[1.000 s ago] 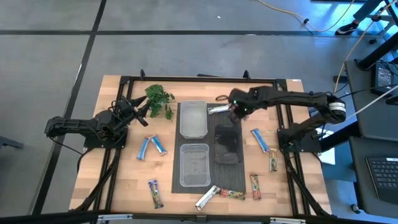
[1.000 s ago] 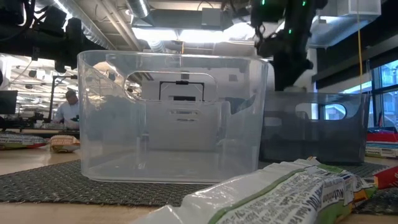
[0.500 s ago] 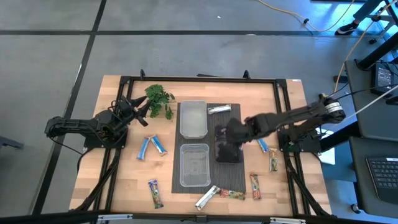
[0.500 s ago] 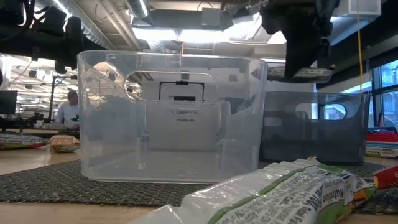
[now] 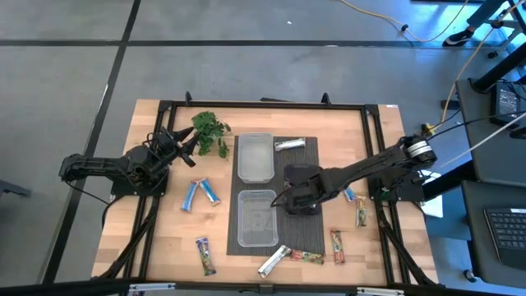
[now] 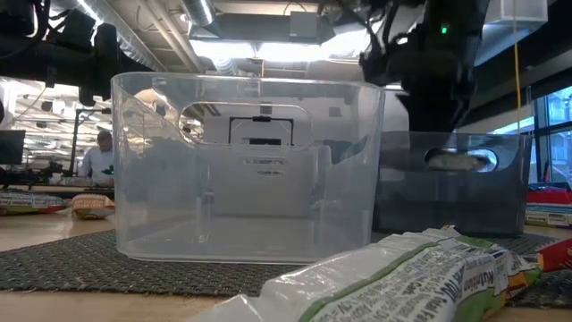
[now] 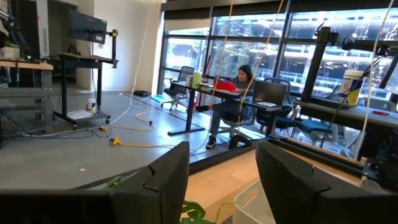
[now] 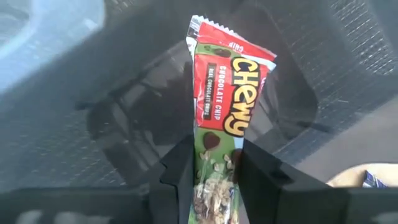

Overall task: Pick and place Granola Bars by type
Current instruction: Put the red granola bar into the black bin, then put the yellow granola bar into the gray bin

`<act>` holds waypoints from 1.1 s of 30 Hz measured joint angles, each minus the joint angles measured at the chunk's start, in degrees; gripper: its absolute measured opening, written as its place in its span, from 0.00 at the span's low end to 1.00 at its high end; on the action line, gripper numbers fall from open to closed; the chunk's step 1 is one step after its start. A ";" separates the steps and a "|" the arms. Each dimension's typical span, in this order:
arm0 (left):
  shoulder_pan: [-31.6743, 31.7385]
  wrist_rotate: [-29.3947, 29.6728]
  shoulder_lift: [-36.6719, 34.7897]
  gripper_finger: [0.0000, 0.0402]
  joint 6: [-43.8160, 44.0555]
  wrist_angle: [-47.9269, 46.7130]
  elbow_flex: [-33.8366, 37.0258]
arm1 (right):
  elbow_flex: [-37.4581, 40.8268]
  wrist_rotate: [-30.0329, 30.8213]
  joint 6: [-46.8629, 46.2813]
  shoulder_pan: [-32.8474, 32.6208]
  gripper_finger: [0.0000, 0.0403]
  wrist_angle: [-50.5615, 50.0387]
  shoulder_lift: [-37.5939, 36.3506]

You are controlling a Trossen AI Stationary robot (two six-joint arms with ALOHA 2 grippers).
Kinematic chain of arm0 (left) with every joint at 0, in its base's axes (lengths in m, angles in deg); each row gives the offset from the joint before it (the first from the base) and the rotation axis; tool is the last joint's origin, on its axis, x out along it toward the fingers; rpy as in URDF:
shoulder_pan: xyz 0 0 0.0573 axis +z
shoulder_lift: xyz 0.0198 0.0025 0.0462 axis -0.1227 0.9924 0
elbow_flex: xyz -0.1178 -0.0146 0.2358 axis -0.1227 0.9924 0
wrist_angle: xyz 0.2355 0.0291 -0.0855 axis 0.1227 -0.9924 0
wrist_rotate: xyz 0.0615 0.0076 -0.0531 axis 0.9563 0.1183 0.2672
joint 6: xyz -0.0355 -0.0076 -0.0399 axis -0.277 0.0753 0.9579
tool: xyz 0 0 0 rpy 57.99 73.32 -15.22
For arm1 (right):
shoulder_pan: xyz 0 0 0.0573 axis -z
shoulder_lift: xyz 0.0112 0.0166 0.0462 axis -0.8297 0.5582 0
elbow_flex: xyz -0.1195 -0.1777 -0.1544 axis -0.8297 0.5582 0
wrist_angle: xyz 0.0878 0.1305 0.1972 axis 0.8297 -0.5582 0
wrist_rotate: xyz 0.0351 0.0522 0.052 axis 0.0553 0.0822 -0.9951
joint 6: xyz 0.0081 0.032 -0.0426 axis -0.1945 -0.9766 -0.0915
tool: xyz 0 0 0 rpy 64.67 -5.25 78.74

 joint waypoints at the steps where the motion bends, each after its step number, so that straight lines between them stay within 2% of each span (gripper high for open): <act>1: 0.00 0.00 -0.01 0.44 0.00 -0.01 0.01 | 0.00 0.00 0.26 0.00 0.28 0.06 0.79; 10: -0.01 0.00 0.01 0.44 -0.02 0.01 0.00 | 0.02 -1.86 1.58 0.04 0.28 0.67 4.44; 15: 0.00 -0.02 0.01 0.44 -0.09 0.01 0.01 | 0.02 -2.41 6.39 0.05 0.28 0.79 4.21; 20: -0.02 -0.02 -0.01 0.44 -0.11 0.01 0.00 | 0.02 -7.02 8.96 0.39 0.29 1.65 4.11; 28: 0.00 -0.02 0.00 0.44 -0.09 0.01 0.00 | -0.01 -7.79 8.77 2.34 0.42 1.60 4.11; 33: 0.00 -0.02 0.01 0.44 -0.06 0.01 0.01 | -4.47 -6.75 8.43 2.68 0.48 -6.01 4.11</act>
